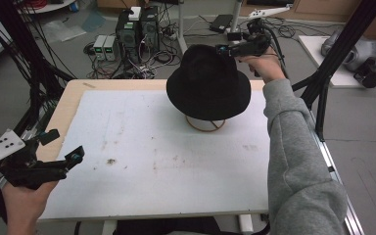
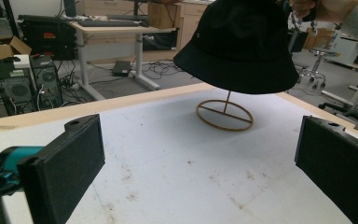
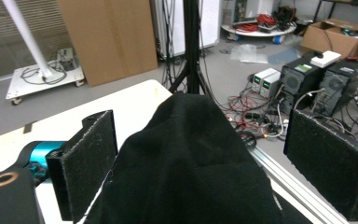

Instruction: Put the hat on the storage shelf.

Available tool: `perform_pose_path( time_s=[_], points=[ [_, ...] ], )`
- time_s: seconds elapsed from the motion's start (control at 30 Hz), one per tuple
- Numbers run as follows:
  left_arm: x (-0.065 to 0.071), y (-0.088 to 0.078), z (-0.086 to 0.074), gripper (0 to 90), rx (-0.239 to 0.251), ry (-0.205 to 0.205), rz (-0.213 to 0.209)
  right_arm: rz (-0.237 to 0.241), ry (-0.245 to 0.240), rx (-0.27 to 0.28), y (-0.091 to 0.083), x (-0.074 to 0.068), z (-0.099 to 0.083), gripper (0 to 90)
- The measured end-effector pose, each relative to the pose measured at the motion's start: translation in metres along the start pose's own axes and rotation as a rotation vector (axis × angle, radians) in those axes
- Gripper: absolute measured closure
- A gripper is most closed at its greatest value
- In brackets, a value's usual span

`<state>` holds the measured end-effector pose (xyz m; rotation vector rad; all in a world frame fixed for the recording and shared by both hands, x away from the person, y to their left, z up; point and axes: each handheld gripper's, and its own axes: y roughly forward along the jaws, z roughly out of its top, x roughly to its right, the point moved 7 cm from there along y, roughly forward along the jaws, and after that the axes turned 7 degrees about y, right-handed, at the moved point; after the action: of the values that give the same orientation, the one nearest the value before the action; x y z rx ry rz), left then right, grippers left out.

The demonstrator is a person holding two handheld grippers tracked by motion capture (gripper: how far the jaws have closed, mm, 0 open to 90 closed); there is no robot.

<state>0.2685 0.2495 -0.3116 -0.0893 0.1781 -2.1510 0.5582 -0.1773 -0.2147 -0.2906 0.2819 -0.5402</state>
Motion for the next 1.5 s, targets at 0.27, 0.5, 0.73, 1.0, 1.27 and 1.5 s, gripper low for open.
perform_pose_path(
  time_s=[0.27, 0.5, 0.73, 1.0, 1.27, 1.5],
  points=[
    [0.001, 0.001, 0.002, 1.7, 0.010, 0.001, -0.010, 0.027, -0.028, -0.018, -0.013, -0.017, -0.010, 9.0],
    [0.005, 0.005, 0.003, 1.7, 0.007, 0.007, -0.023, 0.027, -0.058, 0.022, -0.031, -0.031, -0.015, 8.9],
    [0.009, 0.009, 0.005, 1.7, 0.004, 0.012, -0.037, 0.015, -0.054, 0.033, -0.046, -0.039, -0.030, 8.9],
    [0.013, 0.014, 0.006, 1.7, 0.004, 0.018, -0.050, 0.000, -0.067, 0.022, -0.056, -0.051, -0.051, 9.0],
    [0.016, 0.013, 0.008, 1.7, 0.011, 0.020, -0.056, -0.002, -0.073, 0.052, -0.069, -0.067, -0.067, 8.9],
    [0.020, 0.016, 0.009, 1.7, 0.009, 0.027, -0.071, -0.022, -0.060, 0.070, -0.085, -0.077, -0.087, 9.0]
  ],
)
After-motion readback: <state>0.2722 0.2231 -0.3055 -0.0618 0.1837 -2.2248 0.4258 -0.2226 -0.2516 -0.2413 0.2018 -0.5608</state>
